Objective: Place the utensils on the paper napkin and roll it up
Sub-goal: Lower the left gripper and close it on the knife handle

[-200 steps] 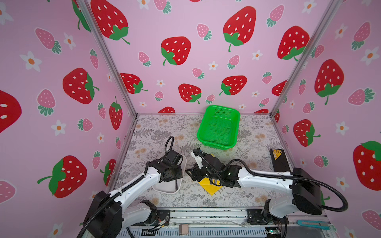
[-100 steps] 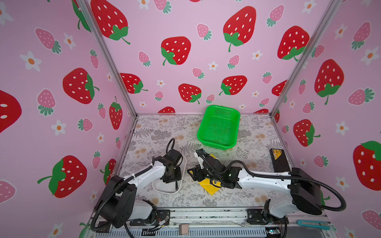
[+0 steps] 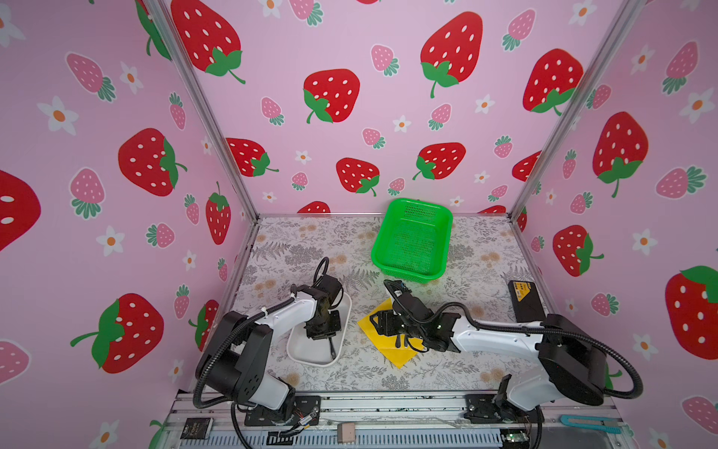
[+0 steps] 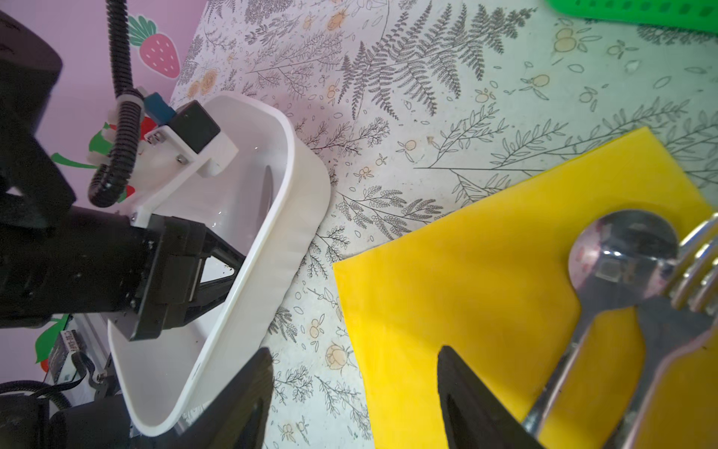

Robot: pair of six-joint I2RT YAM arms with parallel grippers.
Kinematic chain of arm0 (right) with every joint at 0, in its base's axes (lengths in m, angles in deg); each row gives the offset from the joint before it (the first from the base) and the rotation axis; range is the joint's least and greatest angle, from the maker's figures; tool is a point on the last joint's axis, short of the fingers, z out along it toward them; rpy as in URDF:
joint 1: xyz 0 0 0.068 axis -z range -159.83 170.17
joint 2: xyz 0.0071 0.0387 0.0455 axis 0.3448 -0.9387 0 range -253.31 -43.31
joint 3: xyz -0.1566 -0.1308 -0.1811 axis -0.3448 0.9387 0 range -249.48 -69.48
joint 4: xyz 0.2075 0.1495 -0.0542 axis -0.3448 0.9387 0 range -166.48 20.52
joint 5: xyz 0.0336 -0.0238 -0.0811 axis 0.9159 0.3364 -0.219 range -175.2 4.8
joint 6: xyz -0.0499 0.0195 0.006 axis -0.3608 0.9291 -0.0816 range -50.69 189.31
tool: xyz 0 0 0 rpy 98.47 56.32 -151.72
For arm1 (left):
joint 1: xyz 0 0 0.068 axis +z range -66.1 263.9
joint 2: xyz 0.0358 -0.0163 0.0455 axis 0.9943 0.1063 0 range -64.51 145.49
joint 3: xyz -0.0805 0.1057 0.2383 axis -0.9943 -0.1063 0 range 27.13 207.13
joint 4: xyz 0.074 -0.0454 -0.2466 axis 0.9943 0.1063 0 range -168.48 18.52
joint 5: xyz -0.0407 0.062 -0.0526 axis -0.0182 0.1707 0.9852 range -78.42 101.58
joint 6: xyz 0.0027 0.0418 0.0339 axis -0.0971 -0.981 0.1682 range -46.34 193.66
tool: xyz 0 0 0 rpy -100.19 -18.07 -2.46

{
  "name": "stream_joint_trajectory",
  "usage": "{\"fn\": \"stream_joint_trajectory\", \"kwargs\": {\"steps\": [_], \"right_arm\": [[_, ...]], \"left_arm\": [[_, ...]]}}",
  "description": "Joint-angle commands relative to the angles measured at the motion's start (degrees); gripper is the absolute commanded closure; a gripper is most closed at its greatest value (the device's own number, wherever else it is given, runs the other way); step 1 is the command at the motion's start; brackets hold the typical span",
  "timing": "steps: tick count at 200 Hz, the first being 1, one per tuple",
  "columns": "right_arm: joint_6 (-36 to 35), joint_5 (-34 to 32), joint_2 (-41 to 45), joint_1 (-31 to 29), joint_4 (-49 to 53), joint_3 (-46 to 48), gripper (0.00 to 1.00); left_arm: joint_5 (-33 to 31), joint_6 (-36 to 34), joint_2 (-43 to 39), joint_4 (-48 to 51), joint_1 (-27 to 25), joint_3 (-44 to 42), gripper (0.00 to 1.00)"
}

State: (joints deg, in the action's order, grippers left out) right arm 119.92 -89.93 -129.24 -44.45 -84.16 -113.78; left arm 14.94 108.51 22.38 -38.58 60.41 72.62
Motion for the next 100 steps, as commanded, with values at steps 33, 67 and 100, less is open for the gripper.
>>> {"fn": "stream_joint_trajectory", "kwargs": {"steps": [33, 67, 100], "right_arm": [[1.2, 0.3, 0.9, 1.0, -0.4, 0.7, 0.31], [1.0, 0.2, 1.8, 1.8, -0.5, 1.4, 0.31], [0.8, 0.3, 2.5, 2.4, -0.5, 2.0, 0.31]], "left_arm": [[-5.9, -0.8, 4.8, 1.4, 2.8, 2.5, 0.92], [-4.9, -2.1, 5.9, -0.5, 7.1, 4.3, 0.93], [-6.3, -3.0, 7.3, -0.5, 8.9, 6.1, 0.93]]}}
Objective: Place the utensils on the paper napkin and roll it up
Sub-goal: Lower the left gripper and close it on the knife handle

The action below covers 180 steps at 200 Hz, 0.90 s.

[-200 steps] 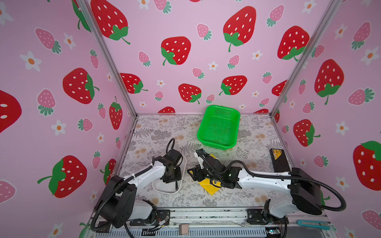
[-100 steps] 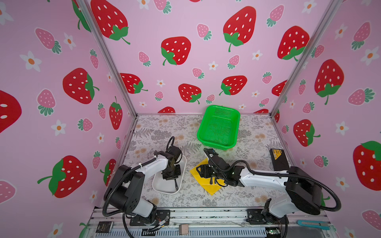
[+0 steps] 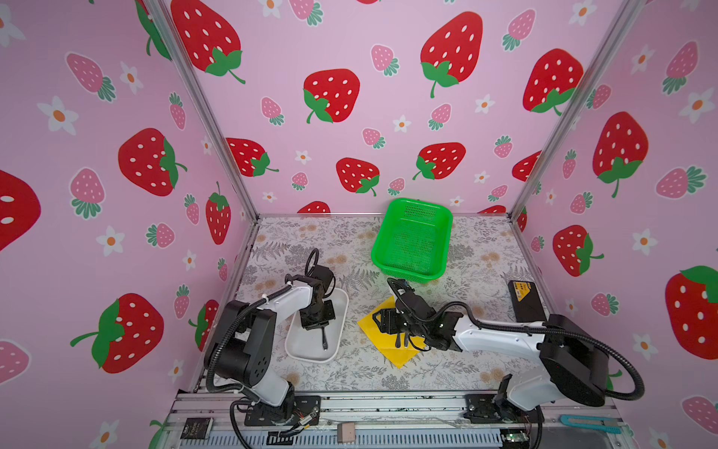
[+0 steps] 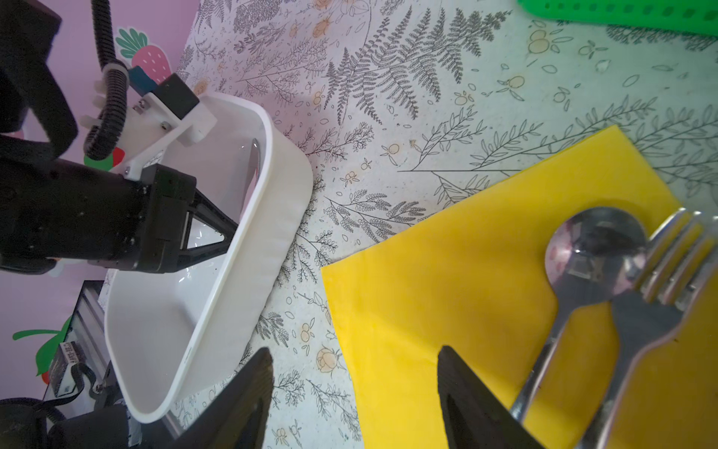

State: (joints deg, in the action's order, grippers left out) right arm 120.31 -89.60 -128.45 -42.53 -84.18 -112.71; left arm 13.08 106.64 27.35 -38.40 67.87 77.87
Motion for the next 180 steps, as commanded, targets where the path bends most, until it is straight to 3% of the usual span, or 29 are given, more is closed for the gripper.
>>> {"fn": "stream_joint_trajectory", "kwargs": {"steps": [1, 50, 92, 135, 180], "right_arm": [[0.5, 0.1, 1.7, 0.5, -0.5, 1.0, 0.31], [0.3, 0.2, 2.8, 1.0, -0.7, 2.2, 0.31], [0.0, 0.7, 3.0, 1.3, -0.5, 1.8, 0.31], [-1.6, 2.0, 4.9, 1.6, -5.1, 2.5, 0.31], [-3.6, 3.9, 4.1, 1.7, -4.6, 0.4, 0.31]], "left_arm": [[-4.5, -1.1, 2.4, -0.7, 1.6, 0.9, 0.93], [-3.7, -0.9, 2.6, -1.9, 8.7, 1.7, 0.93], [-0.7, -2.2, 0.8, -0.4, 8.4, 2.0, 0.93], [-0.5, -1.4, -2.5, -0.7, 8.0, -3.2, 0.78], [-0.6, -2.1, -2.1, -0.3, 7.7, -3.0, 0.75]]}}
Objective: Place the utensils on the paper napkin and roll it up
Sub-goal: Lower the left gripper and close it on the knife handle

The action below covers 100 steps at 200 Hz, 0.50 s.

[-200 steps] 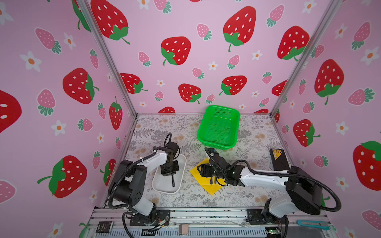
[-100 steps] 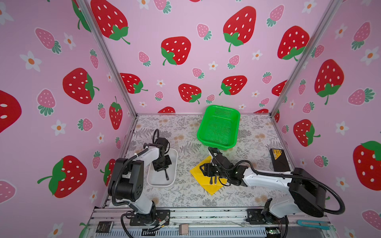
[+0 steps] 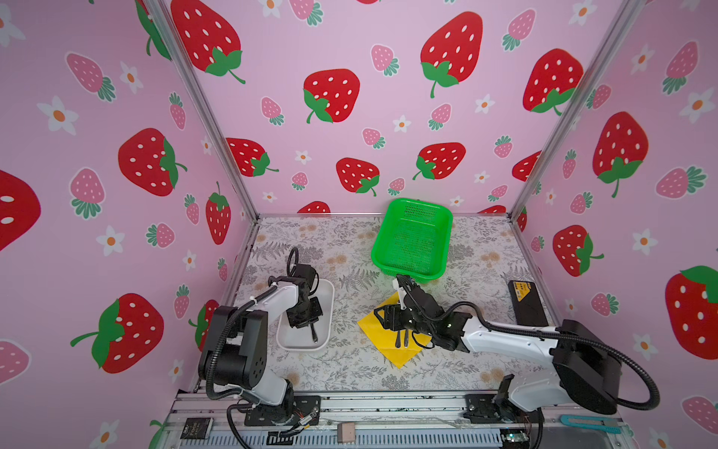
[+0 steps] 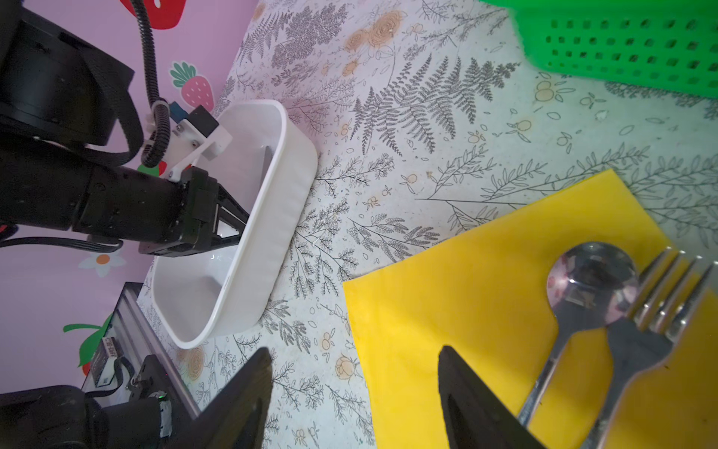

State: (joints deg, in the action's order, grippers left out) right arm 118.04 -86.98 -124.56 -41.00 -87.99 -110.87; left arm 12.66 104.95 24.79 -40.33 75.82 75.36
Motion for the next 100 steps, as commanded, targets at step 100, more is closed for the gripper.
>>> {"fn": "stream_joint_trajectory", "kwargs": {"steps": [100], "right_arm": [[-0.3, 1.8, -0.8, 0.5, -0.3, -2.3, 0.31]], "left_arm": [[-0.5, -1.9, 6.1, 1.2, -1.3, 1.1, 0.82]]}}
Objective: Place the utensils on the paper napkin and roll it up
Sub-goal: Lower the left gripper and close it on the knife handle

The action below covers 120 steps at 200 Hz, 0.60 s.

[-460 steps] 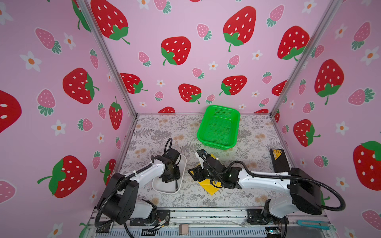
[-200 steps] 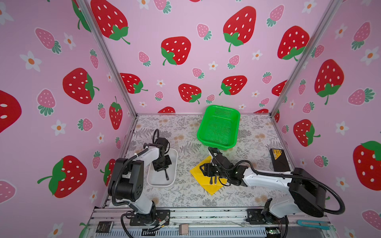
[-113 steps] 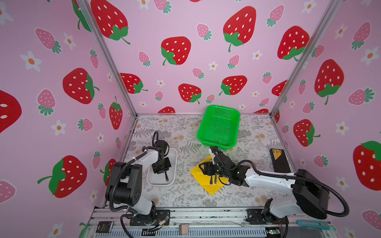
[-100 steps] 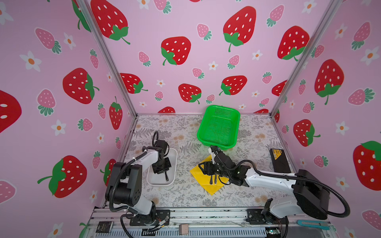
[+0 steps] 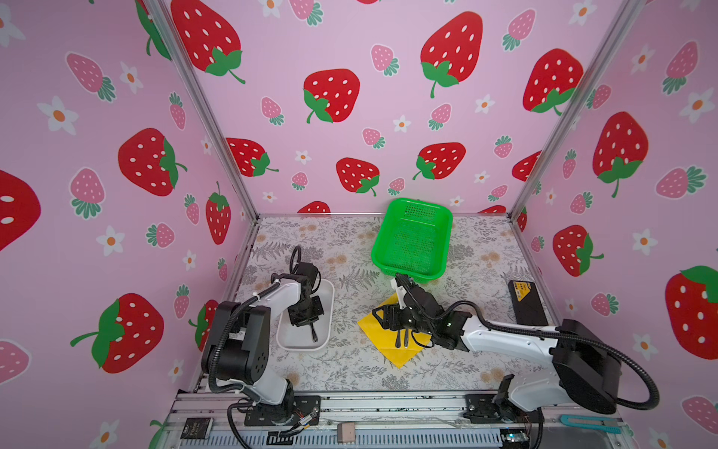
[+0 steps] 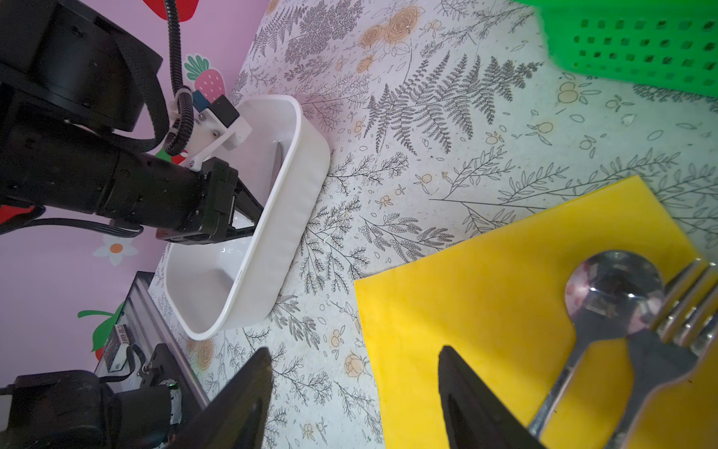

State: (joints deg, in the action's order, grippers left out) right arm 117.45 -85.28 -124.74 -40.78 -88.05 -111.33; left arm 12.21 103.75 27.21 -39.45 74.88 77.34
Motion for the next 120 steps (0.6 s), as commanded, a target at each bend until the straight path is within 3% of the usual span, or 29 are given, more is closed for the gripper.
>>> {"fn": "stream_joint_trajectory", "kwargs": {"steps": [1, 35, 75, 120], "right_arm": [[0.2, 0.1, -0.7, 0.3, -0.2, -1.8, 0.31], [0.4, 0.2, -0.7, 0.3, 0.1, -1.8, 0.31], [0.4, -0.1, -0.3, 0.4, 0.1, -1.3, 0.31], [0.7, -0.2, 0.3, 0.4, -0.2, -0.6, 0.31]], "left_arm": [[0.0, -0.7, 3.6, 0.3, -0.4, -0.9, 0.82], [-0.2, -0.7, 3.6, 0.6, -0.8, -0.8, 0.83], [-0.1, -0.6, 2.5, -0.1, -1.3, -1.7, 0.93], [0.4, -0.4, -2.3, 0.6, -1.5, -1.8, 0.93]]}}
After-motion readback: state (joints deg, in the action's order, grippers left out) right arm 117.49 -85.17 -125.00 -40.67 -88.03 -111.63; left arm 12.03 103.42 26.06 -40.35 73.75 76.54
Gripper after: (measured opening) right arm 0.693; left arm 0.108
